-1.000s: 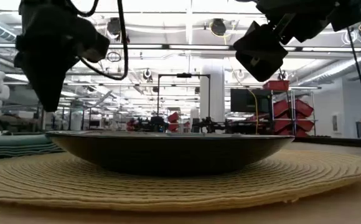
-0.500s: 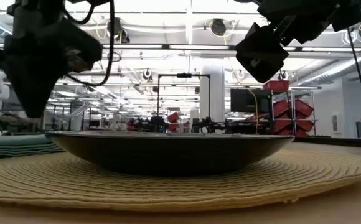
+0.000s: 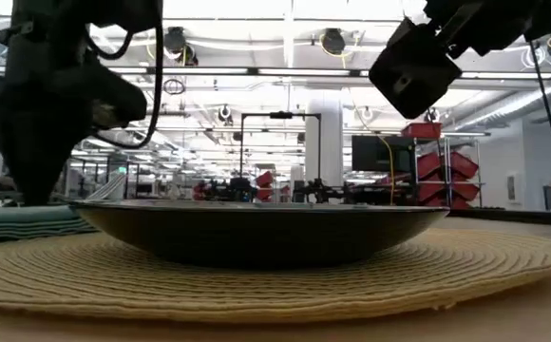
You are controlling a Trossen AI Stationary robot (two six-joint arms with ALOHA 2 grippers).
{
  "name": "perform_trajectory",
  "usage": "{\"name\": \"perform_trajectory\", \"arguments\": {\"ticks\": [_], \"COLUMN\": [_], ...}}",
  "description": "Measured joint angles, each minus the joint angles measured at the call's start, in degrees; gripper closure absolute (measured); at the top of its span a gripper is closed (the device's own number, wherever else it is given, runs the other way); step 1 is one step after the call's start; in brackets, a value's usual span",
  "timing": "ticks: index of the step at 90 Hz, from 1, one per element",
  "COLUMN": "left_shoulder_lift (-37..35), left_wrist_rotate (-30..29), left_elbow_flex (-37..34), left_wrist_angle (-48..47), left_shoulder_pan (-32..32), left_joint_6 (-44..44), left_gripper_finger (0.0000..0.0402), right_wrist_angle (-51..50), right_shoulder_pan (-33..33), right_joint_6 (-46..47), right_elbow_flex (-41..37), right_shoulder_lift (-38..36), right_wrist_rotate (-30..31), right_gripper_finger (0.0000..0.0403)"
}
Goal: Set table place
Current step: Put the silver fork on the blue napkin
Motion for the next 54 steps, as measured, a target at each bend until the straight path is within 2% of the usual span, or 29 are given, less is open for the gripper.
{"name": "perform_trajectory", "arguments": {"ticks": [33,54], "left_shoulder_lift": [2.8,4.4], "left_wrist_rotate": [-0.2,-0.4], "left_elbow_flex": [-0.1,-0.1], "left_wrist_angle": [0.4,1.4], "left_shoulder_pan": [-1.0,-1.1], "left_joint_6": [0.1,2.7], "left_gripper_finger": [0.0401,0.0362], "right_wrist_angle": [0.5,0.5], "right_shoulder_pan": [0.0,0.0], "right_joint_6": [0.2,0.4], "right_elbow_flex": [0.0,0.0], "right_shoulder_lift": [0.0,0.0], "right_wrist_rotate": [0.0,0.0], "right_gripper_finger": [0.0206,0.0206]}}
